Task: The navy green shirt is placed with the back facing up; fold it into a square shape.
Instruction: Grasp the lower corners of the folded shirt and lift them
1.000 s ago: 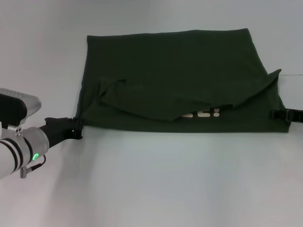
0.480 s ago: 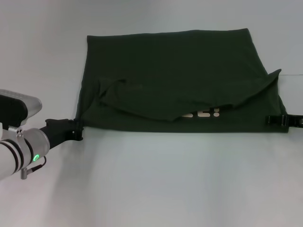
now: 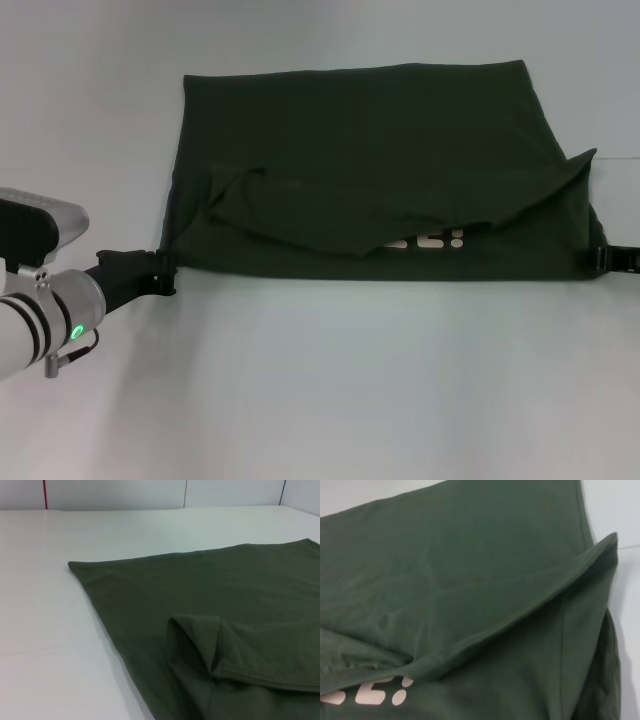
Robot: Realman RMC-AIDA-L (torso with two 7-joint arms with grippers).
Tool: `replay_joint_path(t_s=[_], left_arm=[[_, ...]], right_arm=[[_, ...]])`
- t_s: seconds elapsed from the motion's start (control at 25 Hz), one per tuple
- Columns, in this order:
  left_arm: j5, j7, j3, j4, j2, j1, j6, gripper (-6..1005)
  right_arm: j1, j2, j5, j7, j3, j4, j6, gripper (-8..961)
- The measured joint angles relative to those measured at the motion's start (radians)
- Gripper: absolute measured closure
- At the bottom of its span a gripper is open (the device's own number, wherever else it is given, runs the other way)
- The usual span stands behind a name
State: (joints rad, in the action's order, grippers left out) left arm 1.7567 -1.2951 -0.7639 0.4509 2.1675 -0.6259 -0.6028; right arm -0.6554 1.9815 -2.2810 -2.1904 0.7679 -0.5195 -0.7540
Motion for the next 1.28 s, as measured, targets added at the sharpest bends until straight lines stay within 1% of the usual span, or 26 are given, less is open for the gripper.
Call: replay_joint_path(t_s=[0.12, 0.2, 0.36, 0.52, 0.72, 0.84, 0.96, 1.12, 1.28], left_arm=[[0.001, -0.021, 0.0, 0.003, 0.0, 0.002, -0.013, 974], [0.002, -0.038, 0.0, 0.012, 0.0, 0.008, -0.039, 974], [0.002, -0.085, 0.001, 0.041, 0.001, 0.029, -0.12, 974], [0.003, -0.158, 0.001, 0.097, 0.0, 0.07, -0.232, 974], [0.003, -0.237, 0.011, 0.169, 0.0, 0.135, -0.365, 974], [0.015, -0.279, 0.018, 0.199, 0.001, 0.169, -0.454, 973], [0.062, -0.327, 0.039, 0.227, 0.002, 0.198, -0.556, 973], [0.128, -0.357, 0.103, 0.247, 0.002, 0.228, -0.7, 973], [0.196, -0.361, 0.156, 0.255, 0.002, 0.259, -0.809, 974]], right_arm=[[0.012, 0.003, 0.003, 0.0, -0.002, -0.022, -0.009, 658], [0.024, 0.01, 0.004, 0.002, -0.003, -0.051, -0.027, 743], [0.071, 0.034, 0.028, 0.024, -0.021, -0.149, -0.096, 917], [0.148, 0.058, 0.107, 0.069, -0.042, -0.256, -0.184, 922], [0.234, 0.069, 0.177, 0.101, -0.065, -0.353, -0.292, 924], [0.279, 0.076, 0.215, 0.134, -0.101, -0.386, -0.363, 924], [0.316, 0.084, 0.228, 0.165, -0.166, -0.419, -0.463, 924], [0.365, 0.101, 0.229, 0.226, -0.28, -0.46, -0.606, 924], [0.405, 0.104, 0.228, 0.285, -0.382, -0.466, -0.712, 924]])
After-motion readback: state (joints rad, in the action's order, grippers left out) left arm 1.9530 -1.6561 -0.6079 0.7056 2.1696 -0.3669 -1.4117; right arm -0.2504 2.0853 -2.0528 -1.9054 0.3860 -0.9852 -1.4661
